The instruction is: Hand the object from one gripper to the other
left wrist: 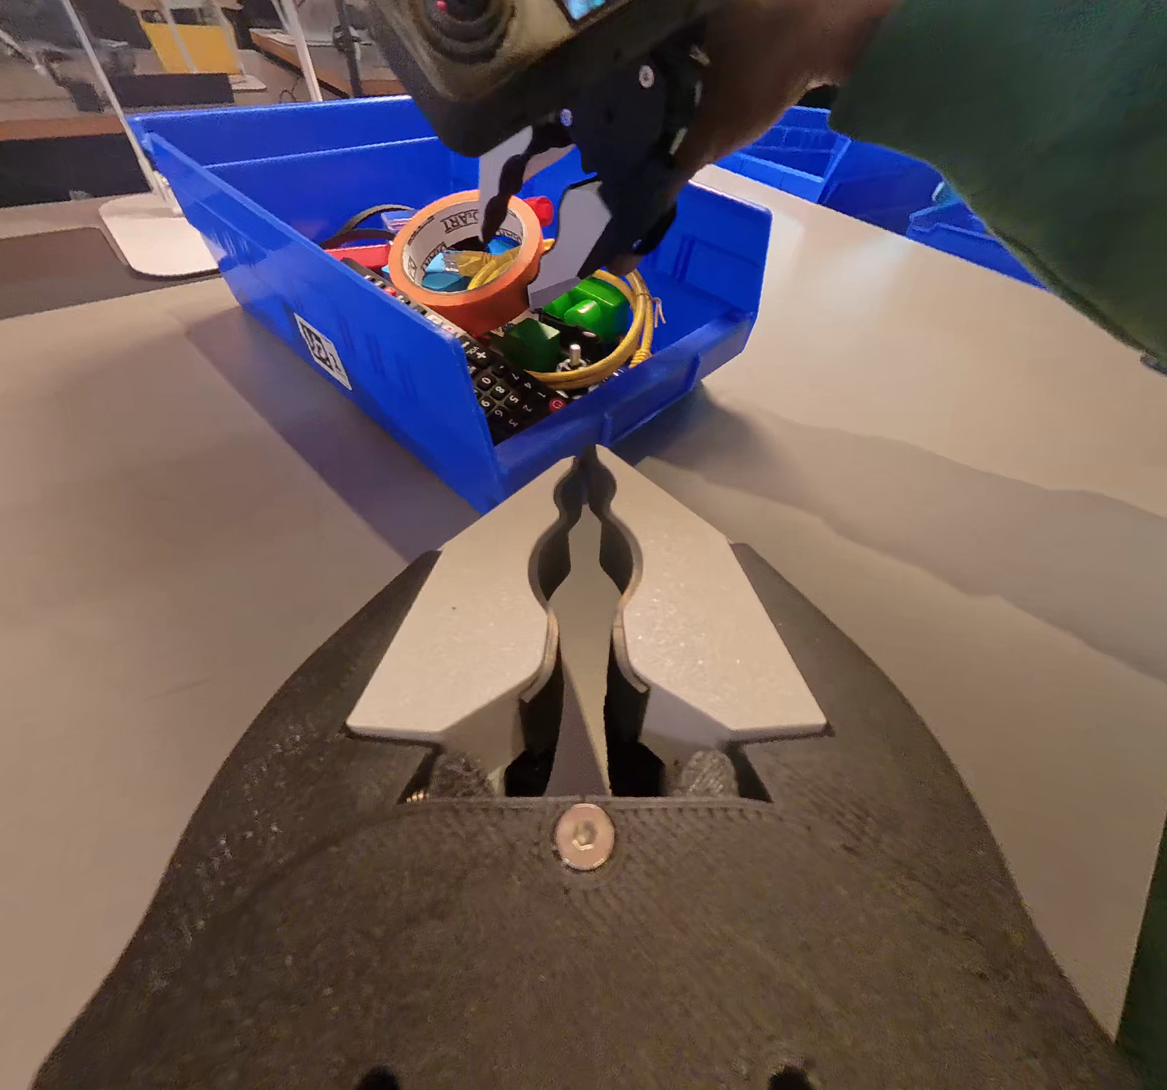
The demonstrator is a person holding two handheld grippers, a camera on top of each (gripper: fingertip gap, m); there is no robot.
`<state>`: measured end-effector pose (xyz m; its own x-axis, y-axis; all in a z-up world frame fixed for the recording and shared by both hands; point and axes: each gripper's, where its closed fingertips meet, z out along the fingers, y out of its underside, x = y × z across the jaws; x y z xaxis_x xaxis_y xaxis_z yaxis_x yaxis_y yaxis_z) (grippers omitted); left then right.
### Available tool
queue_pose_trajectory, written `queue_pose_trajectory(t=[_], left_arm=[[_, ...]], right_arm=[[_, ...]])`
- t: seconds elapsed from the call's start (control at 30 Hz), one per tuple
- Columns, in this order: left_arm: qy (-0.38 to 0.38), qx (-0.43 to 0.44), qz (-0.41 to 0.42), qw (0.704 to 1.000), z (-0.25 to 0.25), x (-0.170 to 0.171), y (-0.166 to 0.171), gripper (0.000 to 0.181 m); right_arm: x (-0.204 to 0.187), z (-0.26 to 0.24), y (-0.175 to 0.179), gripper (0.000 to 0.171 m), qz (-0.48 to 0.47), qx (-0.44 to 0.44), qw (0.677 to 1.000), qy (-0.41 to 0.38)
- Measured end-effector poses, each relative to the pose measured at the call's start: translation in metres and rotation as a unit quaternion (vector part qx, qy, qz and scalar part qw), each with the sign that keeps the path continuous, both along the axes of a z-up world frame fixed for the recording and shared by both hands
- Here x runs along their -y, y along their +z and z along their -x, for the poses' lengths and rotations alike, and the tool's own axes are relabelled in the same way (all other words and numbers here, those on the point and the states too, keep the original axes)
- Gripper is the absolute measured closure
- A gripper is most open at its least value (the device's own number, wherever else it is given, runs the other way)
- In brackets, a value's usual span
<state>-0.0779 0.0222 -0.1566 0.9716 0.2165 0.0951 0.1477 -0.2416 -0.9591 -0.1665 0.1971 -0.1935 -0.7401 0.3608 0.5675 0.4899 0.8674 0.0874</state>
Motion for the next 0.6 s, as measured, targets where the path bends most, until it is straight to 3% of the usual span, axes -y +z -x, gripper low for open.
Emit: queue_pose_trajectory(t=[0.03,0.33,0.53,0.6], left_arm=[[-0.007,-0.008,0.005,1.000,-0.002,0.000,-0.002,0.181],[0.044,-0.055,0.008,0.997,0.005,-0.001,-0.003,0.180],[0.044,-0.067,-0.016,0.997,0.003,0.000,0.007,0.180],[0.036,-0.074,-0.008,0.997,0.000,-0.002,0.005,0.181]], right_arm=[[0.001,0.000,0.000,0.128,-0.003,-0.003,1.000,0.001],[0.012,0.008,0.001,0.126,-0.005,-0.069,0.998,0.013],[0.012,0.010,-0.017,0.124,0.054,-0.028,0.998,-0.022],[0.016,0.008,-0.026,0.137,0.058,-0.007,0.998,-0.027]])
